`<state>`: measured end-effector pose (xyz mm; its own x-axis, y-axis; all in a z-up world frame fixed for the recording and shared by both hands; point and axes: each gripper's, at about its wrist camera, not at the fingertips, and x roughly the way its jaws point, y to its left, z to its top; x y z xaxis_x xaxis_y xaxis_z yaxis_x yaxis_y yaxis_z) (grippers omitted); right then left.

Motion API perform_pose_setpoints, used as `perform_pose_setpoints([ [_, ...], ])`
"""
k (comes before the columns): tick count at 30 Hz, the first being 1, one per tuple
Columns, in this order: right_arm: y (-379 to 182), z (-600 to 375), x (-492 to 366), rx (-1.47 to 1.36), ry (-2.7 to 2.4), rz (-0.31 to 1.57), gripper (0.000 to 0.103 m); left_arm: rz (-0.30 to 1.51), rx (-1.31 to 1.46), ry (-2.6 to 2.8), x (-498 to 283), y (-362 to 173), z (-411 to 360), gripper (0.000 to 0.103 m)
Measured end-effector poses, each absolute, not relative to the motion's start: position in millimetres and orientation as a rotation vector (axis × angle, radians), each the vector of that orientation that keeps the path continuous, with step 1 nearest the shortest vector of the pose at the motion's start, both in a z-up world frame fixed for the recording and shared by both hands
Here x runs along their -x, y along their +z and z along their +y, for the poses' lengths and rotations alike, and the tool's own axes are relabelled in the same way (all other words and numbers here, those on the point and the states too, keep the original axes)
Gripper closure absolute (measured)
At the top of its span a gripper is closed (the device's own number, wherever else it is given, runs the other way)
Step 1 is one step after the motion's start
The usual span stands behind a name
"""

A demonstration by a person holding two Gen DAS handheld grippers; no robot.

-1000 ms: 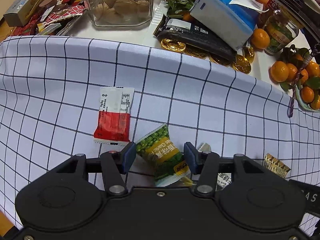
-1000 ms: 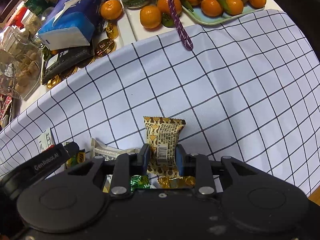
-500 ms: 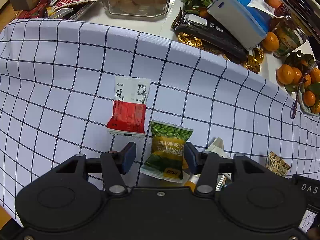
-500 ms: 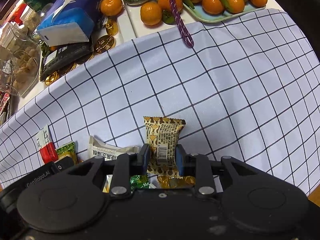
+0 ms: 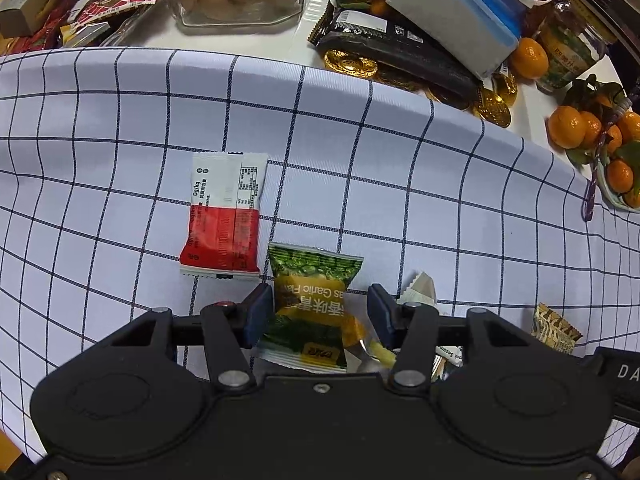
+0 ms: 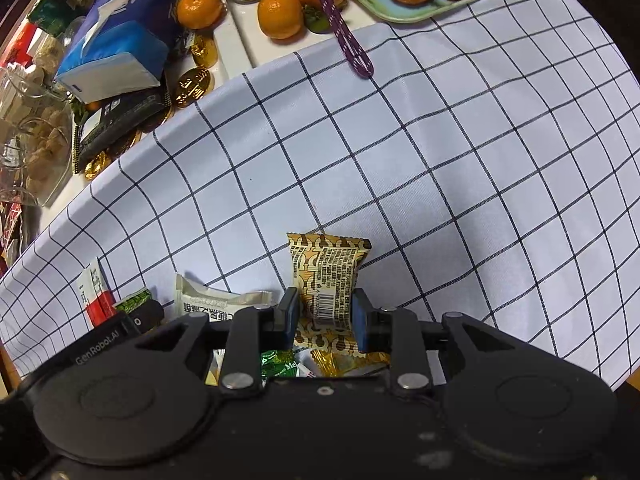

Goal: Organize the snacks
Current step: 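Grasp green garlic-flavor packet with left tool and lift both packets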

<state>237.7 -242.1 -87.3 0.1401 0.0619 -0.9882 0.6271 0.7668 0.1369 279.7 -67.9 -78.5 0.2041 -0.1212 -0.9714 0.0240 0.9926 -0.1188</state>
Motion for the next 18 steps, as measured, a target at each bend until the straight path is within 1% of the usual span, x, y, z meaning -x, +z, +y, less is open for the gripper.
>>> perform_pose_setpoints([
  [1,-87.5,-241.6,-237.6,-0.611,-0.448,1.389,0.074,1.356,0.076,-0.094,-279.3,-78.4,-68.7,0.055],
  [2,-87.1,-241.1,-237.4,-0.607,-0.449,1.387,0.074,1.349,0.064,-0.093,-278.8,-77.7,-69.8,0.059],
  [4,-85.4,-239.9,-237.0,-0.600,-0.446,1.381,0.074,1.346,0.085,-0.114,-278.8,-77.3,-68.7,0.060],
  [8,-81.6,-236.1,-236.9,-0.582,-0.434,1.370,0.074,1.352,0.143,-0.113,-279.2,-73.3,-61.0,0.061],
  [18,-64.0,-231.0,-231.8,-0.536,-0.408,1.321,0.074,1.301,0.131,-0.159,-257.5,-45.4,-56.6,0.061],
])
